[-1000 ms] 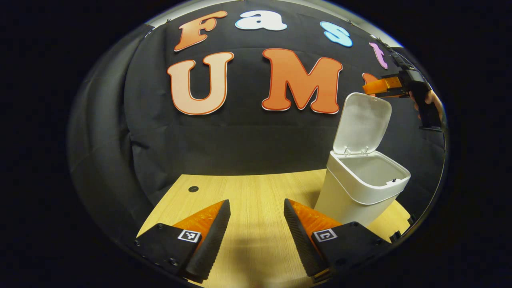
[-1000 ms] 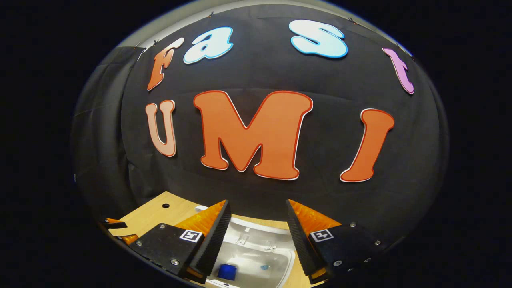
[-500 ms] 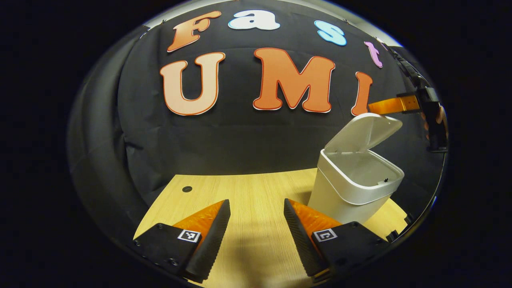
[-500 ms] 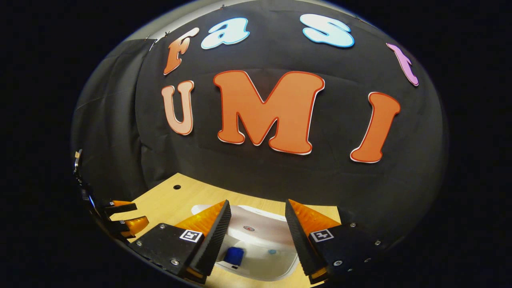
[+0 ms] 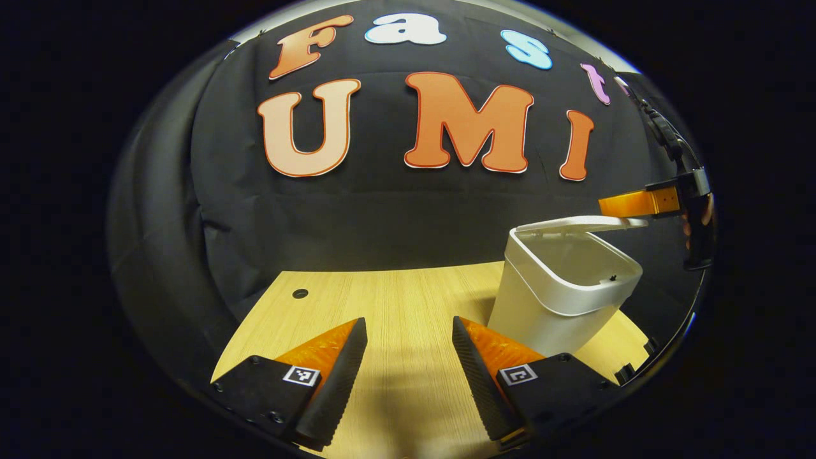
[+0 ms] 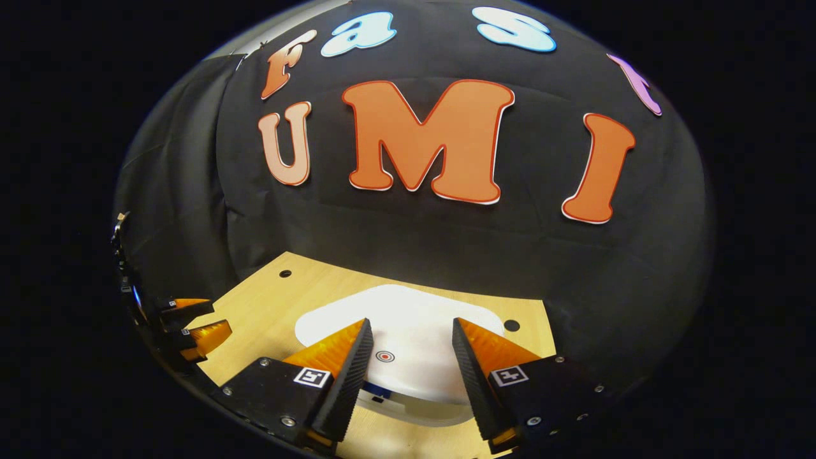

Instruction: Press the lid of the desktop garbage bin to open it, pick up the crumpled paper on the desktop and throw it into the bin, then pick up the pop can on the desktop and drop it into the bin, and finally close the garbage bin lid.

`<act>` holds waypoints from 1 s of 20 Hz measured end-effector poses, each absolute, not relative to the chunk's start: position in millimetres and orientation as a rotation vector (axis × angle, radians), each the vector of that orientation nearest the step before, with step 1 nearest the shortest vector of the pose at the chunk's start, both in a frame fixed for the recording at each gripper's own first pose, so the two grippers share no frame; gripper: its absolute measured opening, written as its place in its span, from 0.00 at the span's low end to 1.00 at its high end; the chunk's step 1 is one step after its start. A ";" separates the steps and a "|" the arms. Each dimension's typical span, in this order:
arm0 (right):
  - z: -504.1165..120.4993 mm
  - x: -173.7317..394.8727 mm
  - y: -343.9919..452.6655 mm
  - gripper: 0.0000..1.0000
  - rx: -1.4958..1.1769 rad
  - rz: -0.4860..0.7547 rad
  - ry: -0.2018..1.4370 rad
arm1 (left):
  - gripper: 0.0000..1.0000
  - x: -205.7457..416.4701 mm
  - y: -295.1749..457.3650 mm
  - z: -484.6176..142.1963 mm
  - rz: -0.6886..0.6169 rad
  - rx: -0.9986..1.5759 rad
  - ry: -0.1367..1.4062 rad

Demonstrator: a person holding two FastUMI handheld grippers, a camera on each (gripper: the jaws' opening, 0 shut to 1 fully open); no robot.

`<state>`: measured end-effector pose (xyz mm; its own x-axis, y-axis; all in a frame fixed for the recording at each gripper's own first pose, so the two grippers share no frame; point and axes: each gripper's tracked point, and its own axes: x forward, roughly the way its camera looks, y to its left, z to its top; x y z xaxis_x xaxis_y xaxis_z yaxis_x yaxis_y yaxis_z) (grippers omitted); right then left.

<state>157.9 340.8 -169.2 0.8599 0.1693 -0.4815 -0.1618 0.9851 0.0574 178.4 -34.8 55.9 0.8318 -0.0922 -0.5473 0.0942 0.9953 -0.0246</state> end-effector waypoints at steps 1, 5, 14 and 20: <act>-173.2 155.0 342.9 0.75 0.024 0.178 0.516 | 0.85 175.7 -34.6 53.9 -0.096 0.006 0.584; -191.9 144.1 352.9 0.75 0.048 0.202 0.568 | 0.85 173.0 -34.0 48.9 -0.094 0.002 0.600; -222.9 126.7 367.7 0.74 -0.003 0.219 0.655 | 0.87 165.8 -28.8 37.9 -0.079 -0.008 0.637; -223.1 124.2 371.2 0.69 0.012 0.227 0.623 | 0.87 161.9 -25.9 35.6 -0.067 0.000 0.636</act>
<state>124.2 371.2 -223.1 0.7879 0.2144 -0.5773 -0.2071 0.9751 0.0794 161.9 -25.9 35.6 0.8025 -0.0628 -0.5934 0.0627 0.9978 -0.0208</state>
